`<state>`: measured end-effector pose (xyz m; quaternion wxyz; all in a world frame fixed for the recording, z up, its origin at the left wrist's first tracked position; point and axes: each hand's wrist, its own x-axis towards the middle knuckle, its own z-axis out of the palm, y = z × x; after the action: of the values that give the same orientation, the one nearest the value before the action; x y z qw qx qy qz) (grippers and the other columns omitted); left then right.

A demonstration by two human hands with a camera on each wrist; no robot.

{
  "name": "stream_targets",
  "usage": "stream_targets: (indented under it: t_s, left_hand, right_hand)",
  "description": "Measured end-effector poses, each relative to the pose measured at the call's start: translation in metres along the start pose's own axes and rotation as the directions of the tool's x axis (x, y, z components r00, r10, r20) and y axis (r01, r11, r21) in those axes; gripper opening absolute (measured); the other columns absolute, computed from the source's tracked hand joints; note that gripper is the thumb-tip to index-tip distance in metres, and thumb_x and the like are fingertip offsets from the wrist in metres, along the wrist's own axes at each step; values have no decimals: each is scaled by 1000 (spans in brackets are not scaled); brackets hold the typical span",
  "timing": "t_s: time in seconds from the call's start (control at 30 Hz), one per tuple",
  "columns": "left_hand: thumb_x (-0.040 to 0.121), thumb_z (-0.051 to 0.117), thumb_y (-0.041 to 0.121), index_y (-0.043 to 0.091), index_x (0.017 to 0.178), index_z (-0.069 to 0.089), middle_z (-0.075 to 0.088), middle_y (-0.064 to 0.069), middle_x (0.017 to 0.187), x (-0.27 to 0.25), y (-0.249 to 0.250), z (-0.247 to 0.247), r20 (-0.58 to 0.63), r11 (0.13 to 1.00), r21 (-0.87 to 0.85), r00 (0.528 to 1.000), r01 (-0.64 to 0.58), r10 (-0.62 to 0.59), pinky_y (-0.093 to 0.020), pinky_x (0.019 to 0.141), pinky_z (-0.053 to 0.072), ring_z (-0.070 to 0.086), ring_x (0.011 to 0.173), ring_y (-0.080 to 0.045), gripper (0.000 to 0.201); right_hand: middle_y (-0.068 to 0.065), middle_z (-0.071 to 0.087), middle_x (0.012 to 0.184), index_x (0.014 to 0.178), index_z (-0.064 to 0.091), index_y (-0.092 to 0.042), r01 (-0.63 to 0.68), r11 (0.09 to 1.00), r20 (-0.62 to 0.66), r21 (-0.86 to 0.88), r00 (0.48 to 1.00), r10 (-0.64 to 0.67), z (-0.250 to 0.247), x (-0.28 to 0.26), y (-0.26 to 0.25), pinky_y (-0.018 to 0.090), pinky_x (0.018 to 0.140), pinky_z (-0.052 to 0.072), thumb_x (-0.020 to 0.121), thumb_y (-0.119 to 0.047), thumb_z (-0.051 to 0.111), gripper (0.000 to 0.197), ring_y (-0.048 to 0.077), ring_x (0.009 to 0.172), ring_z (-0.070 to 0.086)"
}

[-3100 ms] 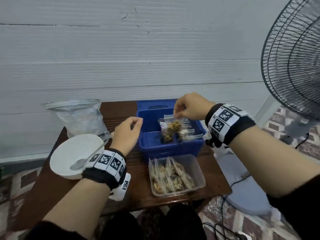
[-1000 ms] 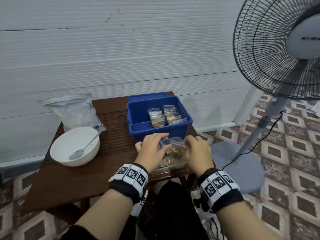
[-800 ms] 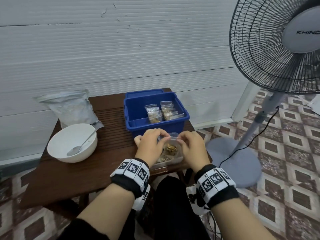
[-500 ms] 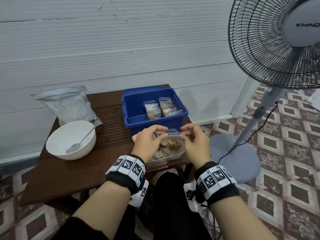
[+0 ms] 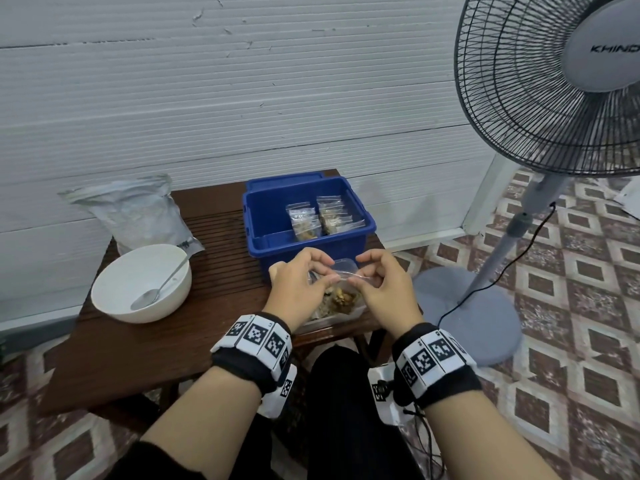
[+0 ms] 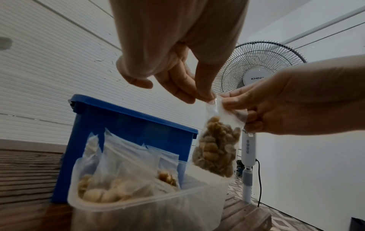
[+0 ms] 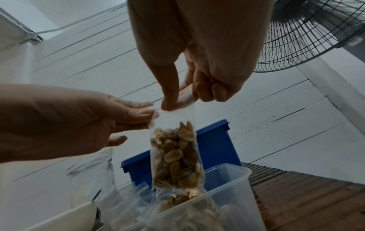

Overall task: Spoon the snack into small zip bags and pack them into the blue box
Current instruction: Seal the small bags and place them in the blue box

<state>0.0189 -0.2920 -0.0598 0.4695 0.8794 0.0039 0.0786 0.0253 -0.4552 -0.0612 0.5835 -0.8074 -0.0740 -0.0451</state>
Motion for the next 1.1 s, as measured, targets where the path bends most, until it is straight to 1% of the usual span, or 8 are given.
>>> stream_targets:
  t_s: [0.27,0.4,0.47,0.53,0.6,0.77,0.93,1.1]
  left_hand:
    - [83,73,30,38,86,55,67,31,80,2,2,-2,-23,999,-48,1000,16,-17,-48,105,34,58,105,-16,20]
    - [83,73,32,38,87,55,67,31,81,4,2,-5,-13,997,-61,999,40,-41,-48,106,32,56,108,-17,19]
    - [84,72,33,39,87,55,67,31,81,5,2,-5,-5,997,-63,999,53,-54,-46,107,31,55,110,-19,18]
    - [84,72,33,38,87,55,66,33,80,7,4,-6,1,997,-61,999,52,-52,-45,107,30,55,111,-20,18]
    - [84,72,32,37,87,56,65,35,78,10,6,-10,7,996,-75,999,52,-52,-47,107,31,56,110,-19,17]
    - [83,74,34,35,92,58,71,25,81,23,16,-29,0,990,-137,1000,19,-19,-49,108,33,61,103,-5,18]
    - [87,71,31,31,98,61,71,13,93,45,6,-60,-148,980,-198,989,-10,-20,-37,98,48,64,95,2,15]
    - [92,64,24,23,99,63,62,17,95,73,-29,-85,-306,989,-121,944,88,-122,-23,89,47,59,94,0,7]
  right_hand:
    - [-8,65,74,93,52,-37,78,994,56,-78,996,-74,-7,6,3,17,72,47,84,-3,67,38,0,70,61]
    - [-9,65,75,98,58,-24,107,987,76,-123,992,-98,-13,8,6,7,69,43,85,3,63,30,-5,72,61]
    - [-7,65,79,101,61,-23,153,968,103,-198,985,-135,-13,10,3,11,75,44,85,5,61,31,-1,78,61]
    - [-7,65,83,105,62,-22,194,947,147,-255,976,-161,-13,14,-2,22,81,47,85,5,58,34,10,86,60]
    - [-10,65,84,107,64,-22,205,932,179,-300,971,-156,-14,20,-9,27,80,47,85,-4,62,29,14,87,59]
    - [-4,68,81,89,73,-16,267,875,292,-404,944,-153,-14,49,-40,18,70,43,87,-18,67,7,9,77,58]
    - [-10,59,77,87,70,-15,310,841,337,-443,927,-165,-16,100,-92,3,61,34,88,-15,64,6,-5,68,48]
    - [-8,62,78,86,68,-14,429,705,492,-565,861,-131,-4,154,-127,8,59,36,87,-15,65,4,4,72,54]
